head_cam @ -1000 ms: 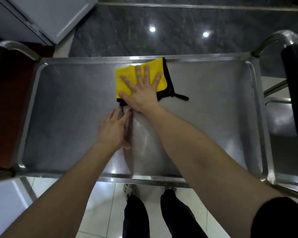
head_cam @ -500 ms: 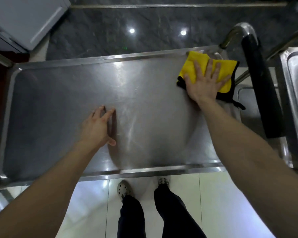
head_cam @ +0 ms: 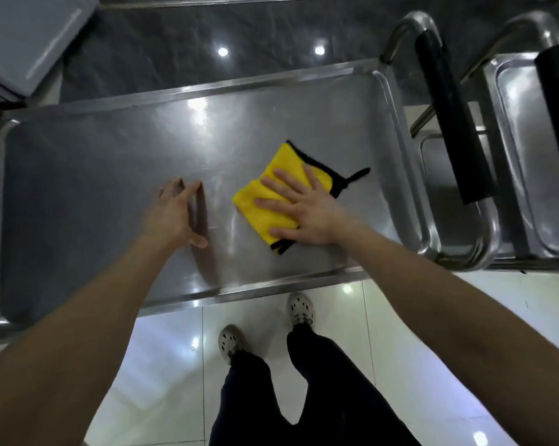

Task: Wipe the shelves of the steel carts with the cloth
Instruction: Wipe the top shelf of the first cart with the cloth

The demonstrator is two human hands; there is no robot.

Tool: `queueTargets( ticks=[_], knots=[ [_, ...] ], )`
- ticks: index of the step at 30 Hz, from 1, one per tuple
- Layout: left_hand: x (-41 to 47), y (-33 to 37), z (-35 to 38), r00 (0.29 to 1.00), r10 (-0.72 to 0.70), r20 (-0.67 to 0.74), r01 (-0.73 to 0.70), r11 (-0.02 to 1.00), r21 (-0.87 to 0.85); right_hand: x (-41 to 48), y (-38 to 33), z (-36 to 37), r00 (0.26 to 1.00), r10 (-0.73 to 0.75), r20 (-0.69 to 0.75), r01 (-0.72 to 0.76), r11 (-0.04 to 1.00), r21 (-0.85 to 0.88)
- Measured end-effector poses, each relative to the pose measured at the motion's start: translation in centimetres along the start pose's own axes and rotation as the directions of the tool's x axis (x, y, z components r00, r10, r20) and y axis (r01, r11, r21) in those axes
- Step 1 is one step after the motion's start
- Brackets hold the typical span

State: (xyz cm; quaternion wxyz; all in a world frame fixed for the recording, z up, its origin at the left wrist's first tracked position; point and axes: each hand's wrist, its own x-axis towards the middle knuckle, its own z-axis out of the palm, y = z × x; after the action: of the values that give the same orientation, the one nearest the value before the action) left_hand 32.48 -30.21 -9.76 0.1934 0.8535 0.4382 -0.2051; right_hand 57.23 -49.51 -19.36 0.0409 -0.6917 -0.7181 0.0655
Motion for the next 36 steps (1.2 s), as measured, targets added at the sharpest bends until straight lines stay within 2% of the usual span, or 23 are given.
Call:
queueTargets(
  ticks=[2, 5, 8, 9, 10, 11, 13, 14, 15, 16, 19, 21, 24, 25, 28, 30, 32, 33, 34, 35, 36],
  knots=[
    [-0.1, 0.0, -0.1, 1.000, 0.004, -0.004, -0.004, 1.000, 0.017, -2.9, 5.6, -1.5, 0.957, 0.289, 0.014, -0.289, 0.957, 0.010],
    [-0.1, 0.0, -0.1, 1.000, -0.002, -0.024, 0.003, 0.999, 0.041, -7.0, 8.4, -2.2, 0.764, 0.646, 0.000, -0.645, 0.763, 0.031],
    [0.0, -0.4, 0.2, 0.999, 0.015, -0.036, -0.013, 0.999, 0.043, -6.3, 2.0, -0.3, 0.504, 0.860, -0.081, -0.857, 0.509, 0.078],
    [0.0, -0.6, 0.4, 0.999, 0.015, -0.042, -0.013, 0.999, 0.035, -5.3, -1.4, 0.4, 0.444, 0.891, -0.096, -0.885, 0.453, 0.113],
    [0.1, -0.8, 0.5, 0.999, 0.016, -0.047, -0.014, 0.999, 0.031, -4.4, -4.8, 1.2, 0.460, 0.882, -0.107, -0.872, 0.471, 0.135],
    [0.2, -0.9, 0.6, 0.998, 0.021, -0.051, -0.019, 0.999, 0.038, -3.7, -8.2, 2.0, 0.566, 0.816, -0.114, -0.805, 0.578, 0.137],
    [0.4, -1.1, 0.6, 0.997, 0.040, -0.070, -0.034, 0.997, 0.076, -3.4, -13.6, 3.3, 0.864, 0.488, -0.127, -0.474, 0.872, 0.125],
    [0.4, -1.3, 0.7, 0.995, 0.053, -0.083, -0.045, 0.995, 0.091, -3.6, -15.0, 3.6, 0.943, 0.310, -0.126, -0.296, 0.948, 0.118],
    [0.3, -1.5, 0.8, 0.994, 0.068, -0.091, -0.059, 0.994, 0.095, -3.8, -15.6, 3.7, 0.975, 0.187, -0.120, -0.175, 0.979, 0.107],
    [0.2, -1.8, 0.8, 0.992, 0.083, -0.092, -0.075, 0.993, 0.087, -3.9, -15.8, 3.6, 0.986, 0.125, -0.114, -0.115, 0.989, 0.093],
    [-0.8, -3.2, 1.0, 0.988, 0.118, -0.099, -0.118, 0.993, 0.010, -4.0, -14.5, 2.5, 0.995, 0.091, -0.032, -0.089, 0.995, 0.047],
    [-1.8, -4.7, 1.1, 0.988, 0.116, -0.098, -0.115, 0.993, 0.011, -4.8, -12.9, 1.8, 0.993, 0.119, -0.002, -0.119, 0.992, 0.047],
    [-3.3, -7.5, 1.1, 0.992, 0.110, -0.055, -0.109, 0.994, 0.032, -8.1, -9.2, 0.6, 0.930, 0.366, -0.009, -0.365, 0.929, 0.053],
    [-3.7, -8.4, 1.0, 0.993, 0.103, -0.051, -0.102, 0.995, 0.023, -9.7, -7.9, 0.2, 0.874, 0.485, -0.010, -0.484, 0.874, 0.046],
    [-4.5, -10.9, 0.8, 0.996, 0.074, -0.058, -0.073, 0.997, 0.031, -12.3, -5.3, -0.8, 0.621, 0.784, 0.010, -0.783, 0.620, 0.055],
    [-4.7, -12.8, 0.4, 0.996, 0.052, -0.068, -0.049, 0.998, 0.044, -10.9, -5.7, -0.7, 0.490, 0.871, 0.028, -0.870, 0.487, 0.076],
    [-5.0, -14.6, 0.2, 0.996, 0.045, -0.081, -0.037, 0.995, 0.091, -7.9, -7.2, -0.4, 0.391, 0.920, 0.039, -0.917, 0.385, 0.106],
    [-5.1, -15.4, 0.1, 0.996, 0.040, -0.083, -0.031, 0.993, 0.114, -6.1, -8.2, -0.1, 0.369, 0.929, 0.036, -0.925, 0.362, 0.117],
    [-5.1, -16.0, 0.1, 0.997, 0.030, -0.076, -0.021, 0.993, 0.118, -4.2, -9.3, 0.2, 0.376, 0.926, 0.024, -0.920, 0.370, 0.125],
    [-5.1, -16.4, 0.2, 0.998, 0.015, -0.063, -0.009, 0.995, 0.096, -2.3, -10.6, 0.5, 0.417, 0.909, 0.009, -0.902, 0.413, 0.128],
    [-5.0, -16.6, 0.3, 0.999, 0.003, -0.052, 0.000, 0.998, 0.061, -0.3, -12.1, 1.0, 0.490, 0.872, -0.011, -0.864, 0.487, 0.126]
  ],
)
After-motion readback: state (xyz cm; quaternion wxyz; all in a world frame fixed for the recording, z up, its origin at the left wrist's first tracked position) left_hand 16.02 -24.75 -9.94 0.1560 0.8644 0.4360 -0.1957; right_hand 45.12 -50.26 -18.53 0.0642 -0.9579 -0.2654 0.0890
